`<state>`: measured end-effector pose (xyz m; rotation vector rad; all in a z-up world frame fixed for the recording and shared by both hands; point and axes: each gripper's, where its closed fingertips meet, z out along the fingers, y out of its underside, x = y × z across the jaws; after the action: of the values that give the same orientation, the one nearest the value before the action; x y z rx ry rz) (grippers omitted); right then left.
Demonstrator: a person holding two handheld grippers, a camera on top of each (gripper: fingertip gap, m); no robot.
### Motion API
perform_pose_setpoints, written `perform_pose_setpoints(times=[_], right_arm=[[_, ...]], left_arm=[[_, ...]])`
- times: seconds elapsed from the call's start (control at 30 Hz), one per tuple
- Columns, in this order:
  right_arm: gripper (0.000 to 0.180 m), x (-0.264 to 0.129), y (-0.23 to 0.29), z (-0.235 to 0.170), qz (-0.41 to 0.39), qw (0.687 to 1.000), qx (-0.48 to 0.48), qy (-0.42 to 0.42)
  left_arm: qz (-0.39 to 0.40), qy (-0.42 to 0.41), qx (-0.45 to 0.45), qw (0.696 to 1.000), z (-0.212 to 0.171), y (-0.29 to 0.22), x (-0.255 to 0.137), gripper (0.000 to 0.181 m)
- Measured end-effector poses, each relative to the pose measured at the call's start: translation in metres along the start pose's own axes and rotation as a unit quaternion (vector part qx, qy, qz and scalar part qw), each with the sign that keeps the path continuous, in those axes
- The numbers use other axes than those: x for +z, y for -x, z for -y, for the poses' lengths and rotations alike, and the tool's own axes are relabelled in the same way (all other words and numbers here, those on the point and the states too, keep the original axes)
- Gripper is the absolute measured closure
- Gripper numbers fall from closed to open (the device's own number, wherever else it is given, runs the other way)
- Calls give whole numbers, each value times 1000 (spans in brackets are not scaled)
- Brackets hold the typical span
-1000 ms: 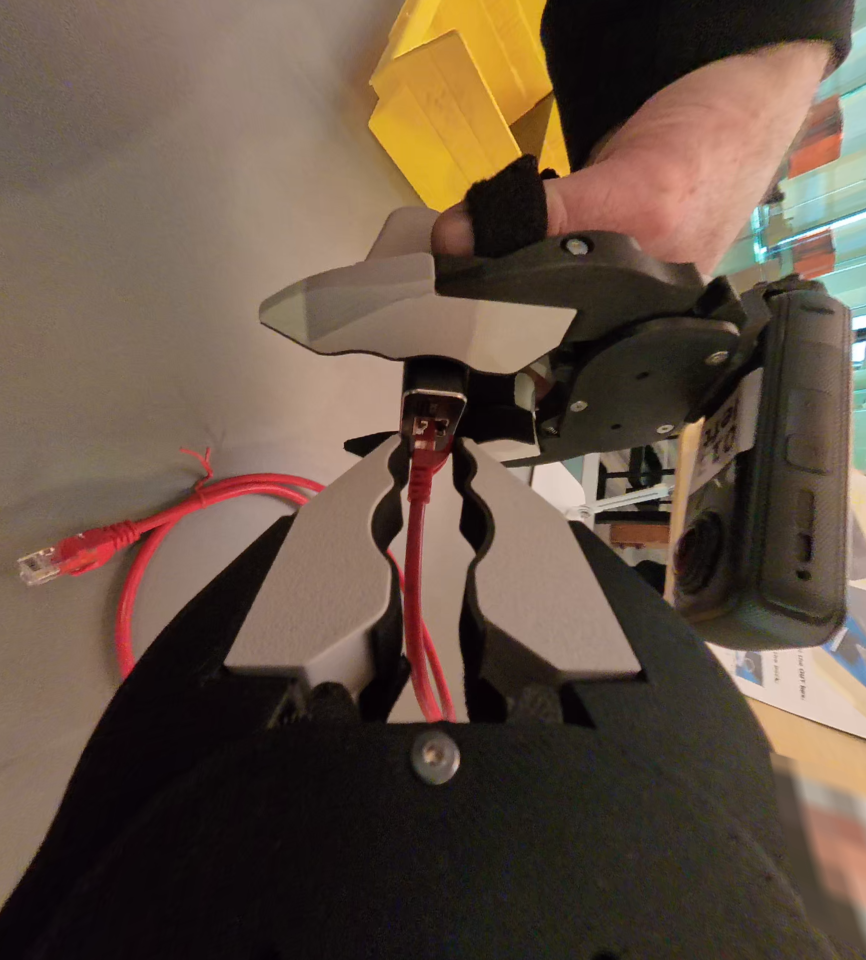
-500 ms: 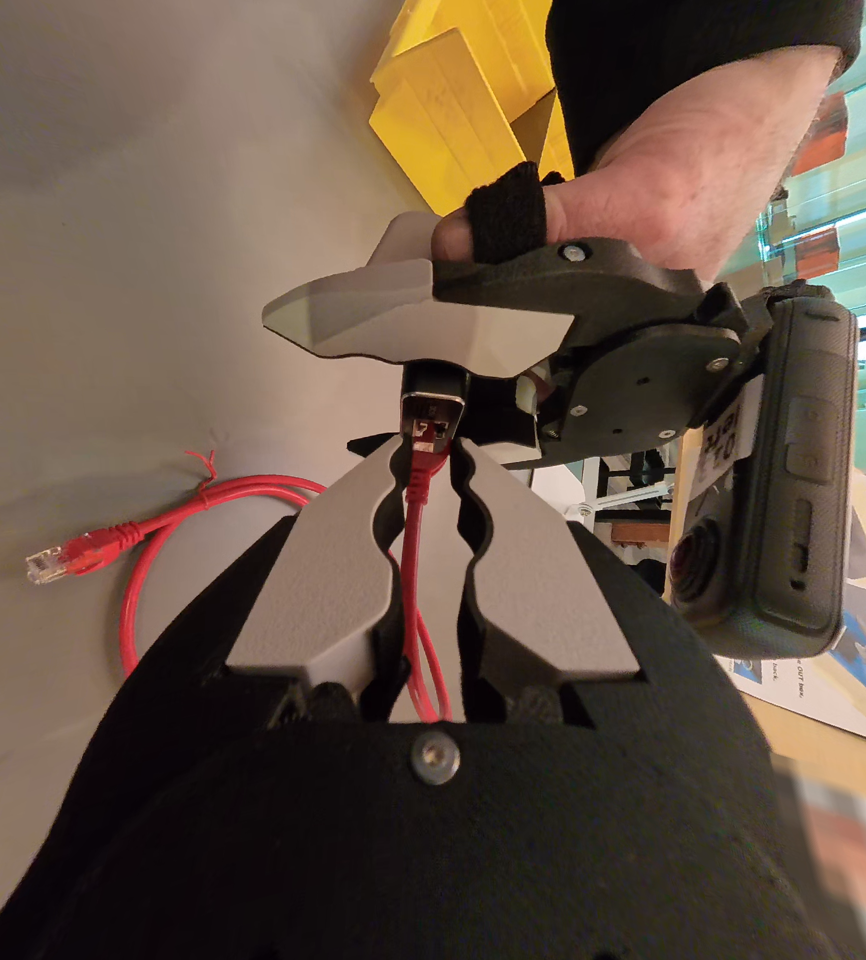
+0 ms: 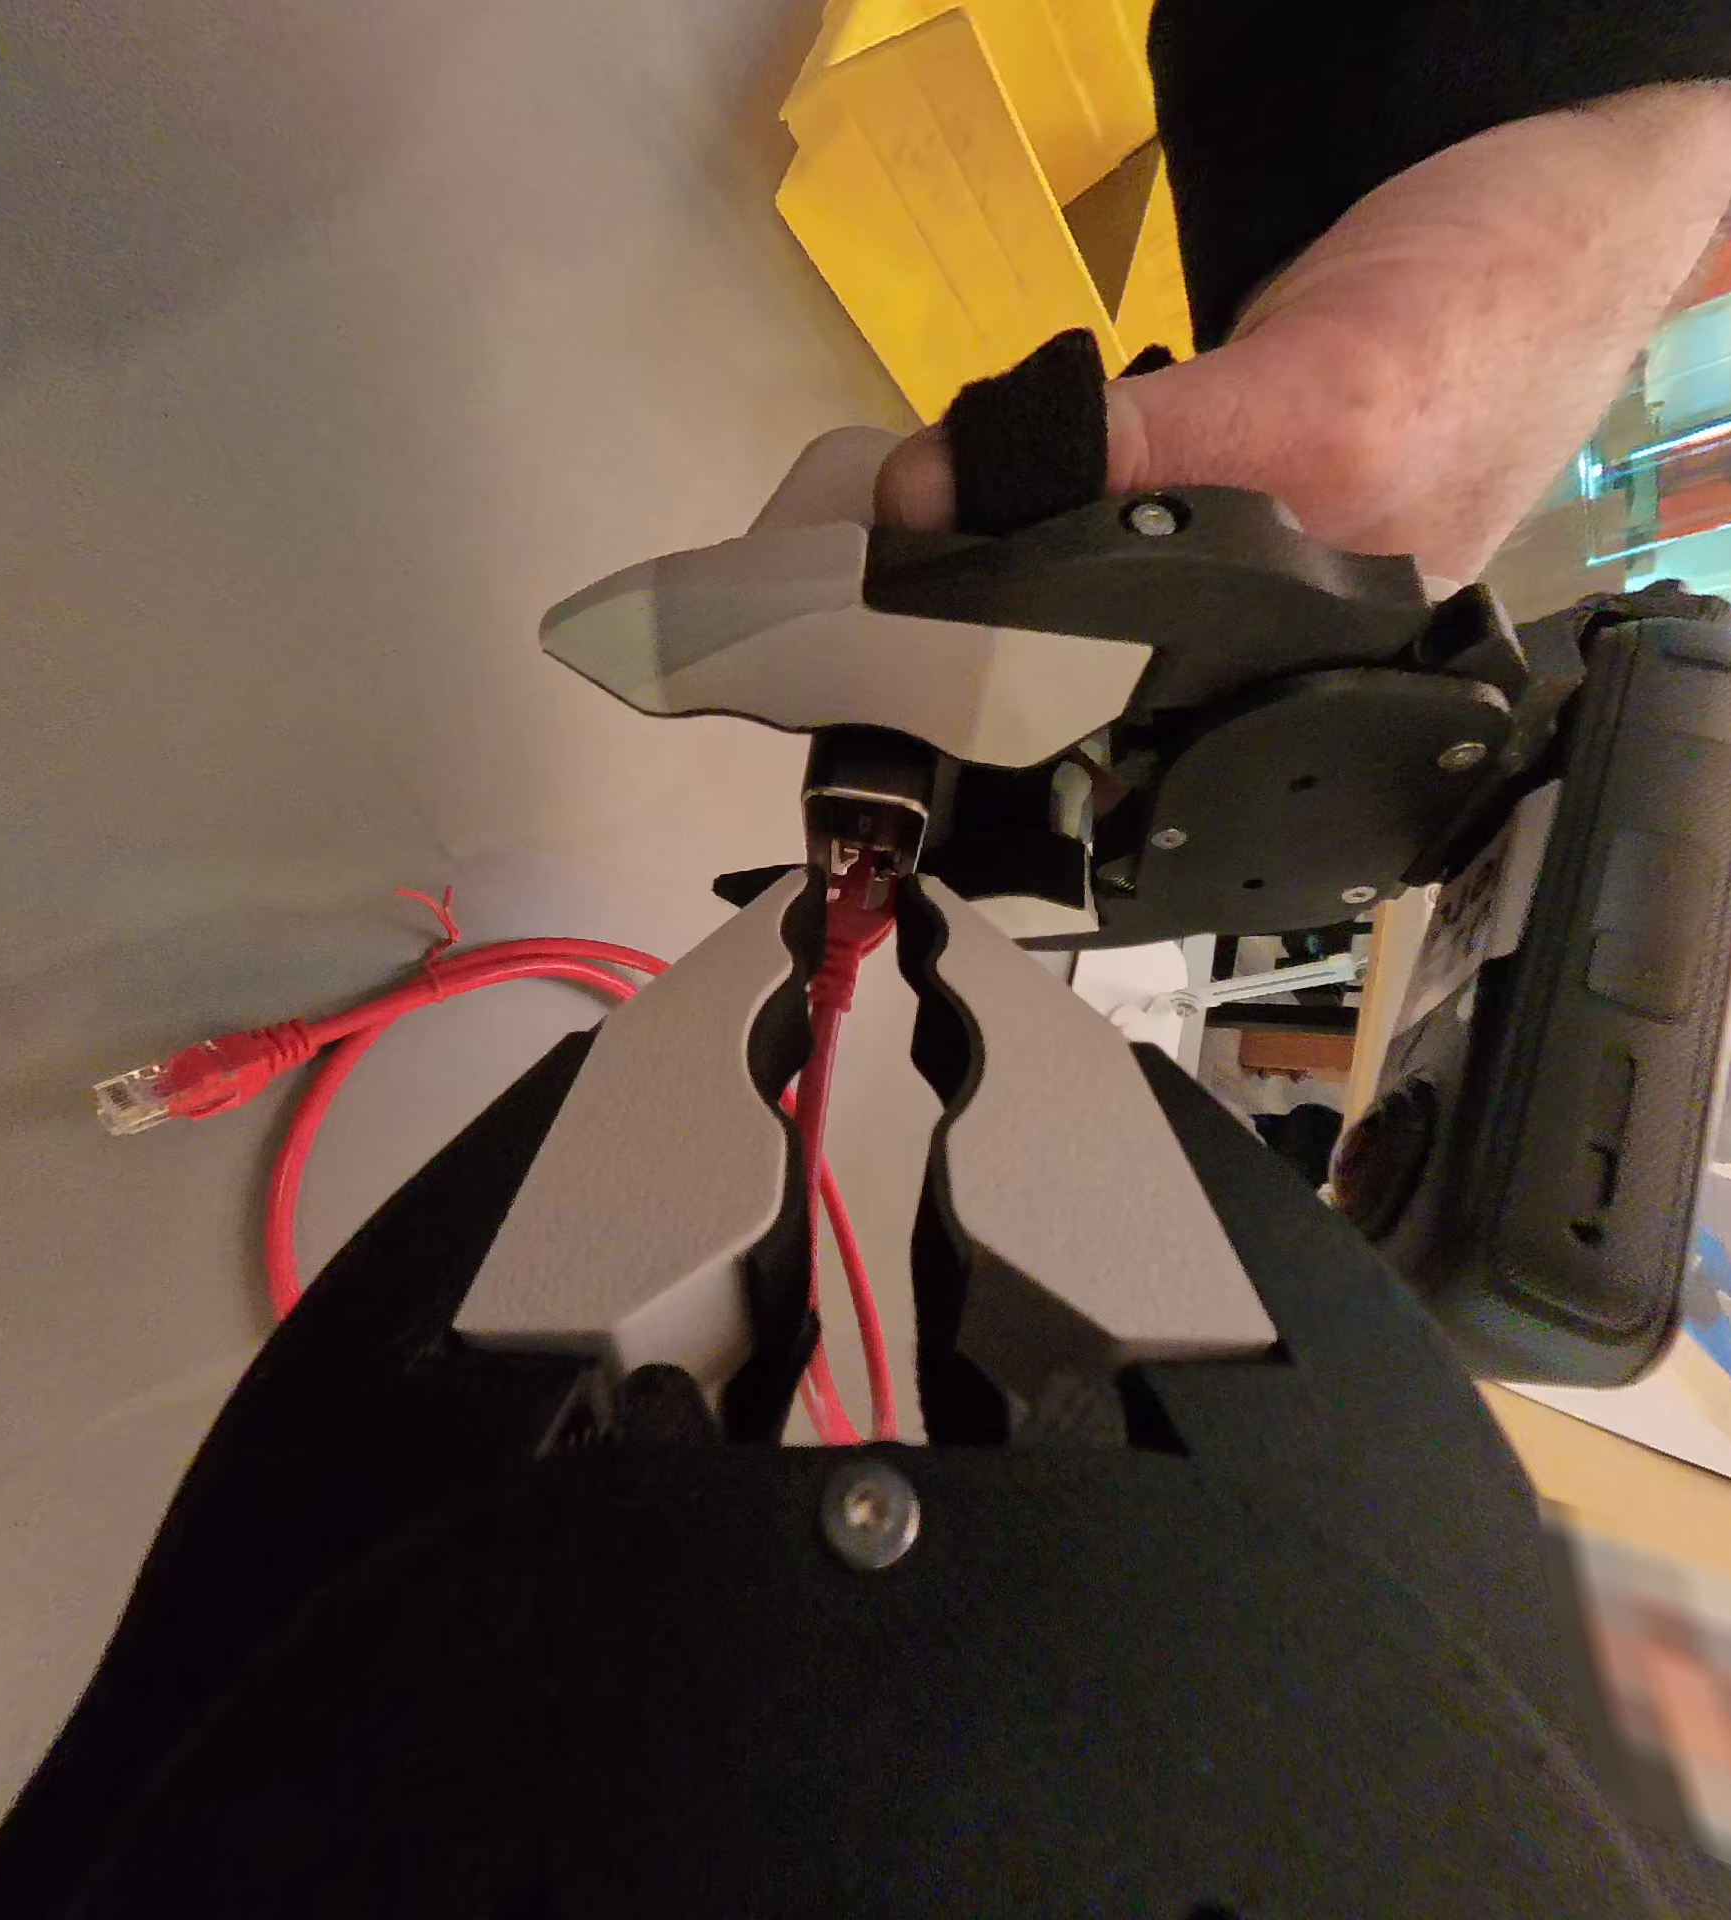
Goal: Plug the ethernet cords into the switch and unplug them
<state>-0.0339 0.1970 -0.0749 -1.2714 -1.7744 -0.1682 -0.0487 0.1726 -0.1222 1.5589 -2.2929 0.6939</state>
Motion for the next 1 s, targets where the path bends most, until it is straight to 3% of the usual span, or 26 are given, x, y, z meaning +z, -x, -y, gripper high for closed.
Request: perform_pose_setpoints(times=[0.43, 1.0], right_arm=[[163, -6, -4, -3, -11, 1000, 13, -8], [169, -7, -3, -5, -5, 1000, 5, 0]], left_arm=[[-10, -10, -5, 1000, 6, 0, -1, 101], [0, 0, -3, 1000, 8, 2, -2, 101]])
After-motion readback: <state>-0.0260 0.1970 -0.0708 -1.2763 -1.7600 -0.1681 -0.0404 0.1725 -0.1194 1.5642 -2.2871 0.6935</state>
